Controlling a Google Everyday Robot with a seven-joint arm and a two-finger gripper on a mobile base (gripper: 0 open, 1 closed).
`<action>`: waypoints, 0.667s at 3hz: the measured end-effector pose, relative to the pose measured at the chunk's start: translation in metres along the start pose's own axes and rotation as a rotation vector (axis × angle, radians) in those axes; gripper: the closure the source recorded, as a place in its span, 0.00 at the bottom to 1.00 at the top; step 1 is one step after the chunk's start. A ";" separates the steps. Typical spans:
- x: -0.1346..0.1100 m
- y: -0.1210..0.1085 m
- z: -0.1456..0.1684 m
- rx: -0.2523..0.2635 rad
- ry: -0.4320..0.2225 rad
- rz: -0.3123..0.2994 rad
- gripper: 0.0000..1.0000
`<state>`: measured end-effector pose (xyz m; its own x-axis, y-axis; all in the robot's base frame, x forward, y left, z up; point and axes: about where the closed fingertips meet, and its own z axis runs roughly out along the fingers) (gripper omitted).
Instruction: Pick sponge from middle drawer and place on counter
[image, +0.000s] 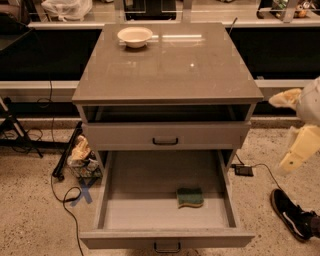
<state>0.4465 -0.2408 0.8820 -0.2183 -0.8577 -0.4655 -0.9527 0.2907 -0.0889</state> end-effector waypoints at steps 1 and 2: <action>0.019 0.000 0.051 -0.080 -0.170 0.025 0.00; 0.033 0.003 0.108 -0.166 -0.309 0.080 0.00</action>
Offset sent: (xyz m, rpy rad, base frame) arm 0.0171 0.0252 -0.1606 0.5100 0.1262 0.0307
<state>0.4588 -0.2223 0.7712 -0.2435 -0.6586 -0.7120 -0.9621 0.2569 0.0914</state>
